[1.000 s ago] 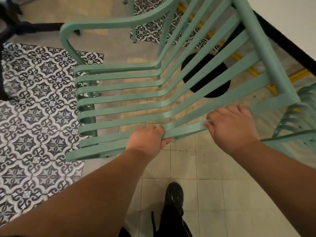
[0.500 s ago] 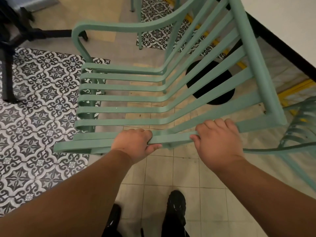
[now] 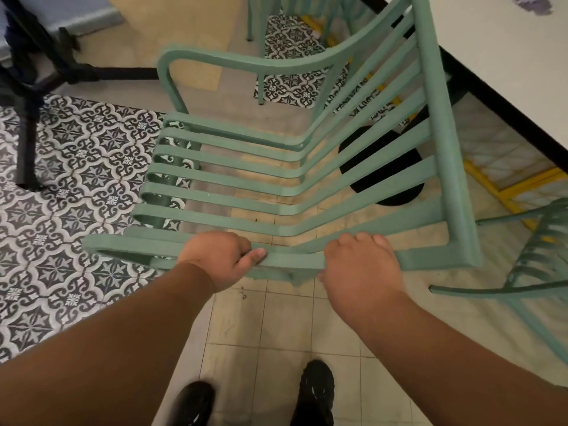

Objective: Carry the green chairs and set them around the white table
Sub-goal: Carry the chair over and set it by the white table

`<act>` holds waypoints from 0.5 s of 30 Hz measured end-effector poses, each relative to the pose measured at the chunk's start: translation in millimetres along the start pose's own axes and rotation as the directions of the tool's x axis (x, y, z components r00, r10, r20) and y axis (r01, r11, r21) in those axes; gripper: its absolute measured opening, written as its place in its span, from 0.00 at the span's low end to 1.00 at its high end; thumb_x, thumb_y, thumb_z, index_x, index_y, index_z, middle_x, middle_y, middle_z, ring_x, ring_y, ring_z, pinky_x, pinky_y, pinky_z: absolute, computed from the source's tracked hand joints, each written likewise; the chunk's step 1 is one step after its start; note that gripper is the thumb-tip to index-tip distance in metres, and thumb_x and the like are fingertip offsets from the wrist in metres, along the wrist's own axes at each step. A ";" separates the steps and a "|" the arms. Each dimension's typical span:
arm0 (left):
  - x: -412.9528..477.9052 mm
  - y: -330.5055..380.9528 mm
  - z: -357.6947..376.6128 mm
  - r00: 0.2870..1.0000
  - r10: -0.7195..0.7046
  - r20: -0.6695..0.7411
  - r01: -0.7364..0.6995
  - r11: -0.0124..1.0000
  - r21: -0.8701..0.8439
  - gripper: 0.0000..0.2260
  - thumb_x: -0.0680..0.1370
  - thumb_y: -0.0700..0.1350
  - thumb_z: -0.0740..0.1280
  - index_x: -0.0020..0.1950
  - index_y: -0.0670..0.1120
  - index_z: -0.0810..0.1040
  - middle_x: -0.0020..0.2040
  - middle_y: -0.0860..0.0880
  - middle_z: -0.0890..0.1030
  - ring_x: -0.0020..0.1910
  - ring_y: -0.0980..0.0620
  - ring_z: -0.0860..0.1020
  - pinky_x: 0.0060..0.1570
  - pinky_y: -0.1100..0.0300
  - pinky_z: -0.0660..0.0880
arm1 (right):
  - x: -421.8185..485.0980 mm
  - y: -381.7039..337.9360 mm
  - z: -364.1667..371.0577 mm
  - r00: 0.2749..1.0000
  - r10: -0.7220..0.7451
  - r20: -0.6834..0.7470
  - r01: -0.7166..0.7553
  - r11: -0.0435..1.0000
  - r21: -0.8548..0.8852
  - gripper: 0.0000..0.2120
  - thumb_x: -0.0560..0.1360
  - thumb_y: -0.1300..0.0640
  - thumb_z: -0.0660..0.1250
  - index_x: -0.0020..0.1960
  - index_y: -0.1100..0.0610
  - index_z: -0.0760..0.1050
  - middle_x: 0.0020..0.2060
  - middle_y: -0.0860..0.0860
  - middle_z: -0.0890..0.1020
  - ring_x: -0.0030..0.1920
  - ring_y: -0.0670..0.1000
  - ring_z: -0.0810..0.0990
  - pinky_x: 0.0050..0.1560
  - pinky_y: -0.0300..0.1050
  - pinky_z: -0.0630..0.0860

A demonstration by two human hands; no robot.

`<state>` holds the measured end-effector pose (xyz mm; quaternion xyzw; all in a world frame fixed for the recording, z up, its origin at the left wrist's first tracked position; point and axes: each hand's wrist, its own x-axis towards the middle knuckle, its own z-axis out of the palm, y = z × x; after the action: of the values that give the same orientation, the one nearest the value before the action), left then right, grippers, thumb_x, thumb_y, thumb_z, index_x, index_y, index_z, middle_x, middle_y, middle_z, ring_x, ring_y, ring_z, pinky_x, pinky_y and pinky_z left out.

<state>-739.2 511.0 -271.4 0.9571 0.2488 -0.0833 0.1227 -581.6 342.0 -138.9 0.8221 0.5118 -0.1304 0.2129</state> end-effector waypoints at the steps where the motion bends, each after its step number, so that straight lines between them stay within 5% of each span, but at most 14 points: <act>1: 1.0 -6.1 -0.5 1.000 0.000 0.002 0.000 1.000 0.000 0.34 0.75 0.72 0.39 0.42 0.53 0.77 0.34 0.53 0.77 0.35 0.51 0.77 0.35 0.57 0.76 | 0.9 -4.2 -2.3 1.000 -0.012 0.006 0.012 1.000 0.001 0.13 0.83 0.50 0.57 0.64 0.53 0.72 0.58 0.50 0.76 0.60 0.54 0.73 0.63 0.50 0.65; 15: 8.1 -59.9 -11.9 0.999 0.028 -0.021 -0.027 0.998 0.054 0.37 0.72 0.72 0.33 0.38 0.52 0.75 0.30 0.52 0.76 0.32 0.53 0.74 0.34 0.56 0.74 | 14.2 -46.3 -16.1 1.000 -0.023 -0.010 0.023 0.998 0.051 0.15 0.80 0.59 0.57 0.65 0.55 0.72 0.60 0.53 0.77 0.62 0.56 0.73 0.64 0.51 0.65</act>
<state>-760.8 568.7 -273.3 0.9643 0.2346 -0.0780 0.0954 -616.9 378.8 -141.1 0.8219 0.5187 -0.1422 0.1878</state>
